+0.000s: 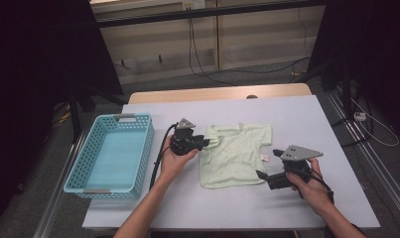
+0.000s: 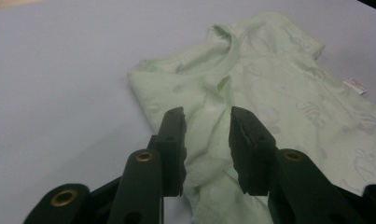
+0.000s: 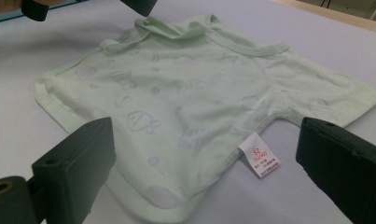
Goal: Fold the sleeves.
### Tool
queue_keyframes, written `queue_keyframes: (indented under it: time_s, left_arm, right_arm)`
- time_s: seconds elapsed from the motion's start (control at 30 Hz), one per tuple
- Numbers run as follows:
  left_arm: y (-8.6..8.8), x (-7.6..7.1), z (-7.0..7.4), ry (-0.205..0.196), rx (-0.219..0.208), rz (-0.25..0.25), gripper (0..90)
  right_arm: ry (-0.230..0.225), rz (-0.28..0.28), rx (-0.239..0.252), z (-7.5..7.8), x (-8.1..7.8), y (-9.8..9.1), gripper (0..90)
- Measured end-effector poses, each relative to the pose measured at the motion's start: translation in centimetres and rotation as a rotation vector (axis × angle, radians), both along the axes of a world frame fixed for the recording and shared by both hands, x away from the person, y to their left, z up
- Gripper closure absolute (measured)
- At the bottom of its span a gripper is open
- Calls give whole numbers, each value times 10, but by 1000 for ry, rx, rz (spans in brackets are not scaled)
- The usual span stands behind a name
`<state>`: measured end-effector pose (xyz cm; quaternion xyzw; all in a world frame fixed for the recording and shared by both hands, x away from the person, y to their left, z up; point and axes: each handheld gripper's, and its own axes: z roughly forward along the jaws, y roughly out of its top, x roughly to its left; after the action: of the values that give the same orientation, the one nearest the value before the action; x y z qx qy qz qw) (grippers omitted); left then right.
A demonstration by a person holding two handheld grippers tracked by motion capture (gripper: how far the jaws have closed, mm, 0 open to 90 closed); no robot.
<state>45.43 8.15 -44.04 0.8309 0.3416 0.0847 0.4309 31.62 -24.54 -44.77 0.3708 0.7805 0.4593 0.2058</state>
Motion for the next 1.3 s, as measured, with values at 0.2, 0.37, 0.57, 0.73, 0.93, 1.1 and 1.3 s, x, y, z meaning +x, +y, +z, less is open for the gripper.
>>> queue_keyframes:
  time_s: [0.2, 0.37, 0.57, 0.73, 0.93, 1.1, 1.3]
  left_arm:
    - [-6, -3, -6, -24, 34, 1, 884]
    - [-3, -6, -7, -15, 34, -31, 900]
    - [-5, -13, -13, -24, 71, -86, 883]
    - [-8, -15, -15, -30, 107, -111, 846]
    - [-6, -16, -15, -9, 75, -104, 792]
    - [0, -19, -9, -16, 21, -74, 633]
    - [17, -29, -3, -28, -34, -3, 433]
  right_arm:
    - [0, 0, 1, 0, 0, 0, 44]
    - [1, 3, 1, 0, -1, 0, 44]
    - [2, 0, -2, 0, 0, 0, 44]
    - [0, -5, -1, 0, 0, -1, 44]
    - [5, -3, 6, 0, 1, -1, 49]
    - [4, -19, 5, 0, 2, -2, 55]
    - [28, -33, 7, -1, 5, -1, 57]
